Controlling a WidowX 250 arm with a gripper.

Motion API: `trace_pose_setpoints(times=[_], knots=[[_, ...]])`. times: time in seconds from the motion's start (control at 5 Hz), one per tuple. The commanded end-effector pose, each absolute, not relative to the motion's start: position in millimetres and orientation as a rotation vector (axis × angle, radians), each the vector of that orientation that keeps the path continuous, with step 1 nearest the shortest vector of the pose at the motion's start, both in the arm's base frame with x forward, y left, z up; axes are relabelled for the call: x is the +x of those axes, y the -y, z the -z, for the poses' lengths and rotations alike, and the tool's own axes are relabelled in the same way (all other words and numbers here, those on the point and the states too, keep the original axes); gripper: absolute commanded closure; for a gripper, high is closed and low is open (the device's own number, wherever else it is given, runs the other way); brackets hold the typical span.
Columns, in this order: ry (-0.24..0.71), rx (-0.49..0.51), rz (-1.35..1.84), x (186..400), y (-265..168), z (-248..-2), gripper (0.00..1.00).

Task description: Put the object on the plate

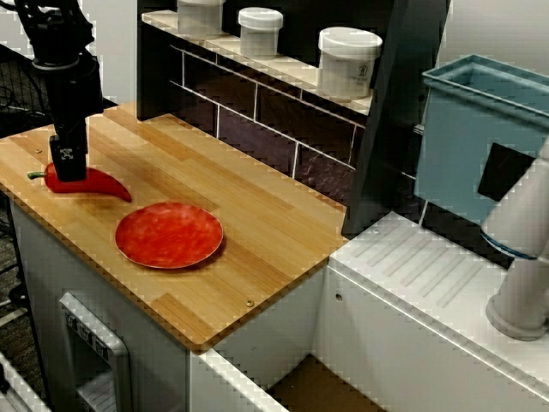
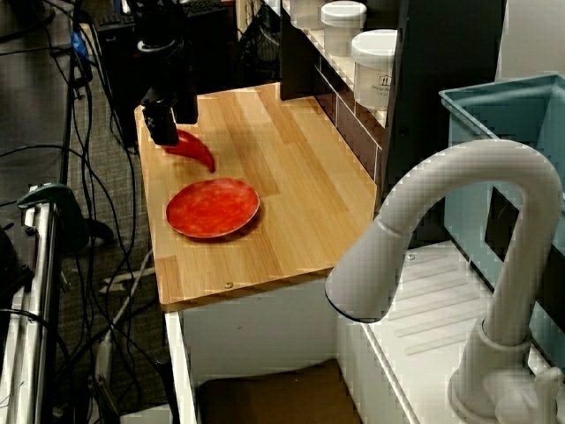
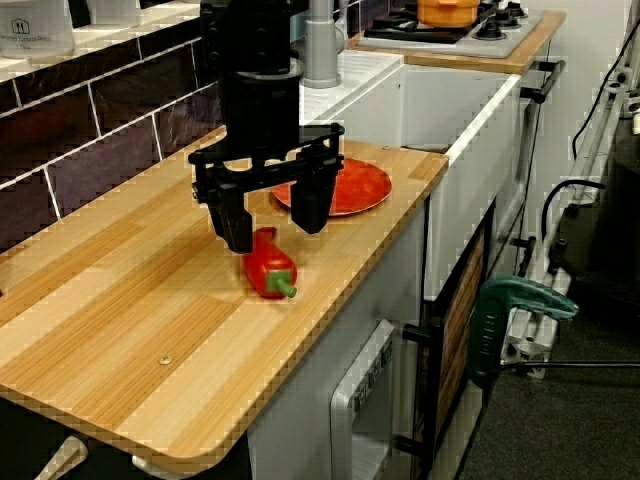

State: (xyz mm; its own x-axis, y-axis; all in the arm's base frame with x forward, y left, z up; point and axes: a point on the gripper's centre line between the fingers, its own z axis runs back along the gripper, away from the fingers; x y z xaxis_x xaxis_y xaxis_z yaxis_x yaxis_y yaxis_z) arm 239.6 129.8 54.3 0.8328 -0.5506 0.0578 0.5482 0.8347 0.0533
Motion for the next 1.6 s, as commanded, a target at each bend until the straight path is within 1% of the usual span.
trace_pose_setpoints(times=[0.0,0.4,0.6,0.8,1.0,1.2,1.4], knots=[[0.088,0.096,0.574,246.4,-132.7,-49.5,0.00],[0.066,0.116,0.560,252.5,-134.3,-34.0,0.00],[0.058,0.115,0.555,253.1,-135.2,-33.1,0.47],[0.062,0.108,0.566,251.8,-134.9,-37.4,1.00],[0.057,0.076,0.586,251.8,-131.8,-58.0,1.00],[0.082,0.026,0.637,248.5,-121.6,-103.3,1.00],[0.099,0.010,0.668,246.5,-109.9,-118.1,1.00]])
